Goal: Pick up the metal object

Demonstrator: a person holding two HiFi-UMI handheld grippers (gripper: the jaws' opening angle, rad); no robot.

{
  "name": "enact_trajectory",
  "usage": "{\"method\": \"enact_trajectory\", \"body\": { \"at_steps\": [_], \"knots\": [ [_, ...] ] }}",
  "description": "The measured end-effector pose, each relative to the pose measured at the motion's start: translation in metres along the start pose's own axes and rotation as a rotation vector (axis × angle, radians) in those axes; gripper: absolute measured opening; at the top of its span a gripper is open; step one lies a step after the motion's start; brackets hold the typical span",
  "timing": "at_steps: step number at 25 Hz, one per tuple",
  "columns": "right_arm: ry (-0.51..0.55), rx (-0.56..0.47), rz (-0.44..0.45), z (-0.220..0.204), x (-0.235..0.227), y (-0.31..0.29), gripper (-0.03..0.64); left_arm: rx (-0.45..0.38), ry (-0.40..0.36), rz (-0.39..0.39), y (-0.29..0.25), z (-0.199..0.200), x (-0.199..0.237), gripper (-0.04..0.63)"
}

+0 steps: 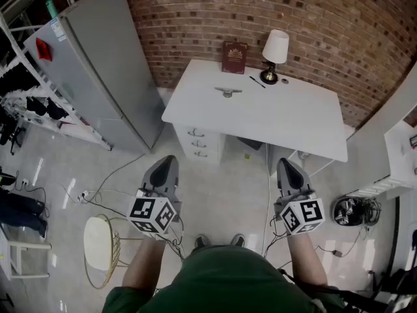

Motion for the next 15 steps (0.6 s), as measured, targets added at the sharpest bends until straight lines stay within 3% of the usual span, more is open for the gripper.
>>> {"method": "enact_trajectory", "body": {
  "at_steps": [15],
  "knots": [
    [0.008,-0.030,-0.009,0.003,-0.054,0.022,0.004,-0.025,-0.027,0.038,-0.012,0.003,-0.059,0.014]
  ]
}}
Point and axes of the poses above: the fingertips, and each gripper's own axes: y backward along the fingers, x to its left, z out of its top, the point moved 7 cm from there along y, backward along the fingers, and after that the axes turned 4 degrees about x, right-handed, at the moved point
